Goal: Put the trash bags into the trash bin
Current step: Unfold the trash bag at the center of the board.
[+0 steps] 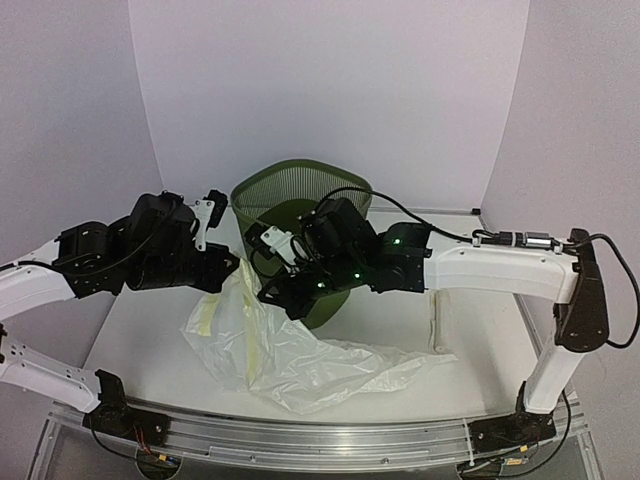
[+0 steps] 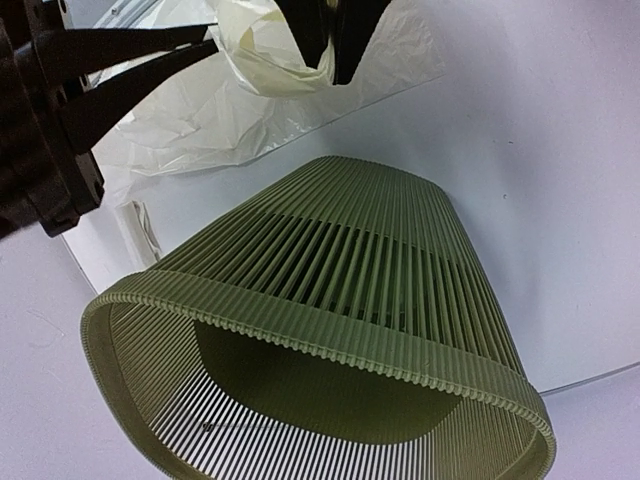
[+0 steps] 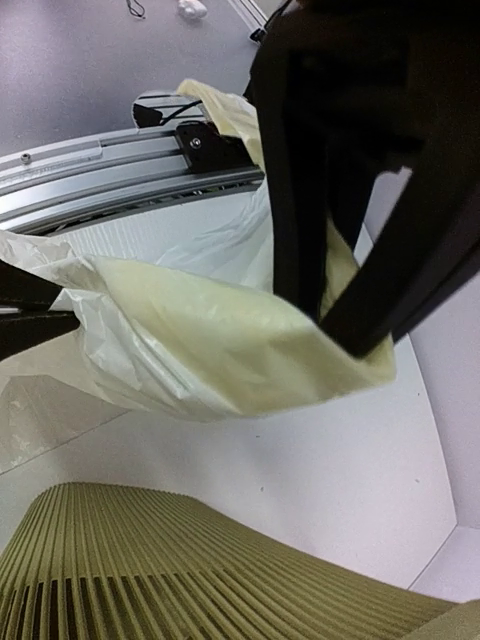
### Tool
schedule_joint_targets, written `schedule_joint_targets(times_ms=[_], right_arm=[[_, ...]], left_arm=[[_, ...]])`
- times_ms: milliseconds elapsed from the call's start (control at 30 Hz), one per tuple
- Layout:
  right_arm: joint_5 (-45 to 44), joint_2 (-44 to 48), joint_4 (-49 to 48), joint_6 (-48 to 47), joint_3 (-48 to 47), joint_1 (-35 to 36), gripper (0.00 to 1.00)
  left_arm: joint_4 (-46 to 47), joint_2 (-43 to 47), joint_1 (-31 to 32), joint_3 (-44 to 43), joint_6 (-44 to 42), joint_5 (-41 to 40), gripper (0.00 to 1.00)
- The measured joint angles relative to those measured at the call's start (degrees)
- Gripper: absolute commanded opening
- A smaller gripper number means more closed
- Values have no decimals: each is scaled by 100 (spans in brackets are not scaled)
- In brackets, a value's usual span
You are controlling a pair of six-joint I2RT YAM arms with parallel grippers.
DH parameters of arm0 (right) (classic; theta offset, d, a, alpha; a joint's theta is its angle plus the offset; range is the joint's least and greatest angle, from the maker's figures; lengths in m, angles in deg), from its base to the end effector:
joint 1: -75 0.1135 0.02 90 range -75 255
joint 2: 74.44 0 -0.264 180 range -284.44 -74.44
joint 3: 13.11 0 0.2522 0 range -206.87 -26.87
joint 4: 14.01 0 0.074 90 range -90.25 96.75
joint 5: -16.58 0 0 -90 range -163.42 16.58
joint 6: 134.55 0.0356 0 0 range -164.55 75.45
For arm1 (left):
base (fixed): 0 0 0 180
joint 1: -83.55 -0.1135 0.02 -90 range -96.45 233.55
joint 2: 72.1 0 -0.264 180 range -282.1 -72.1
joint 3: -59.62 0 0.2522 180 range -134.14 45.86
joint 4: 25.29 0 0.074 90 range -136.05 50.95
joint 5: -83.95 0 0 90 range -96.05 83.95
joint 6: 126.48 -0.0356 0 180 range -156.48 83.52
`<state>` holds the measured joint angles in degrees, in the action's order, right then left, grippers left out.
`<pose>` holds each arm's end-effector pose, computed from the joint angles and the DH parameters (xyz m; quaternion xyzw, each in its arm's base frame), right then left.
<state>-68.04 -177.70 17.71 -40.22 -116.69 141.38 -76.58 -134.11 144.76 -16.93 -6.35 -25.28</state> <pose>0.1677 0.3918 0.3148 -0.4687 0.7347 0.3162 0.3750 0.1193 -0.1928 0.3455 0.1640 0.8692 -0.2117 0.4156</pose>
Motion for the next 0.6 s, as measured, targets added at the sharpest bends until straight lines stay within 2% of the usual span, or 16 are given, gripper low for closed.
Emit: schedule_joint_targets(times_ms=[33,67,100,200,233,267,333,500,600], right_arm=[[-51,5,-24,6,17,-9,0],[-86,21,-53,5,58,-13,0],[-88,46,-70,14,116,-24,0],[149,165,-122,68,290,-118,0],[319,241,-124,114,355,-182,0],[509,330,-124,169,423,-268,0],[994,576,-139,333,577,-562,0],[1910,1099,-232,771,725,-1446,0],[2355,1225,-370,1068,724,-1702,0]], left_arm=[[3,18,0,0,-1,2,0],[5,53,0,0,-6,9,6],[8,100,0,1,-21,36,20],[60,320,2,53,-174,219,71],[115,421,6,96,-231,287,85],[184,535,8,149,-288,368,93],[401,868,3,330,-405,631,99],[1131,2003,-4,820,-669,1537,100],[1670,2385,-4,986,-742,2230,100]])
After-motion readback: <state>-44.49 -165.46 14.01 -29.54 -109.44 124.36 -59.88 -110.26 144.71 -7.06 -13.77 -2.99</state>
